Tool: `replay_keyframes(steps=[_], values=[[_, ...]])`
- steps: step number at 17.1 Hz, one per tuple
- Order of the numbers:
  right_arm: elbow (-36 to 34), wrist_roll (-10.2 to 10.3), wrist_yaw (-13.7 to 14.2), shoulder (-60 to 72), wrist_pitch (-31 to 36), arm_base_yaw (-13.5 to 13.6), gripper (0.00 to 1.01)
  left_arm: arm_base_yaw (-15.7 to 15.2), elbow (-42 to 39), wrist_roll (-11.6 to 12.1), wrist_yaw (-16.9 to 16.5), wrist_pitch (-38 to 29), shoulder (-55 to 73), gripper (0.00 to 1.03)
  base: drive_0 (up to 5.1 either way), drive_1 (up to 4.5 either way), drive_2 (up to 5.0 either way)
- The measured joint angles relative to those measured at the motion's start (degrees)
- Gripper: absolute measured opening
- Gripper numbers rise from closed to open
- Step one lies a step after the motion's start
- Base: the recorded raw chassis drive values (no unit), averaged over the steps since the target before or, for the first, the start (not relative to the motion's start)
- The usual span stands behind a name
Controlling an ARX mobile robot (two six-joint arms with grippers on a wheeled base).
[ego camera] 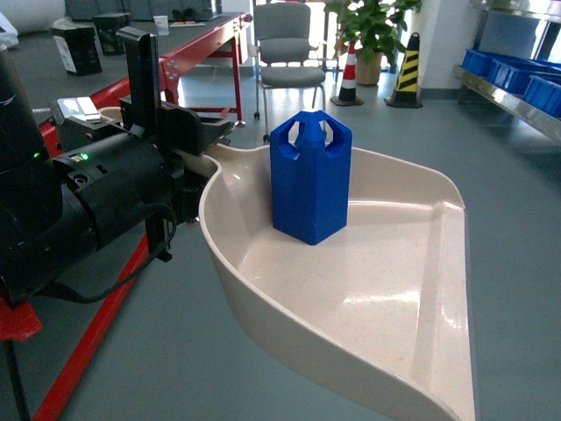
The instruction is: Place part in tray to right shelf
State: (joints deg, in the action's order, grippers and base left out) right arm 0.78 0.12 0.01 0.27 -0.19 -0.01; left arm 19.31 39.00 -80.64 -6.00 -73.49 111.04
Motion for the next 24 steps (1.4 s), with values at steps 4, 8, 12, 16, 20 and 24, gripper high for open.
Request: replay_keyframes(steps=[4, 8, 12, 16, 20, 24], values=[[0.00, 0.00, 0.00, 0.00, -0.07, 0.00, 0.98, -0.02, 0.00, 0.02, 0.07, 0.17, 0.00, 0.12, 0.1, 4.42, -4.3], [0.00, 0.00, 0.00, 0.00, 0.02, 0.00, 0.98, -0.02, -0.02, 0.02, 0.00, 0.35, 0.00, 0.12, 0.1, 4.39, -4.3], [0.00, 0.00, -0.02, 0.00, 0.07, 0.00, 0.98, -0.02, -0.02, 0.04, 0.02, 0.31, 0.00, 0.12, 0.0, 4.37, -4.3], [0.00, 0.00, 0.00, 0.00, -0.17, 0.00, 0.98, -0.02, 0.00, 0.02, 0.04, 0.13, 0.00, 0.12, 0.0, 4.34, -4.3], [0.00, 0.00, -0.02, 0.00, -0.28, 0.00, 0.98, -0.02, 0.02, 0.02, 0.00, 0.15, 0.02, 0.12, 0.0, 4.32, -4.3], [0.00, 0.00, 0.00, 0.00, -0.11, 0.00, 0.98, -0.02, 0.02, 0.04, -0.02, 0.22, 0.00, 0.12, 0.0, 4.31, -4.4]])
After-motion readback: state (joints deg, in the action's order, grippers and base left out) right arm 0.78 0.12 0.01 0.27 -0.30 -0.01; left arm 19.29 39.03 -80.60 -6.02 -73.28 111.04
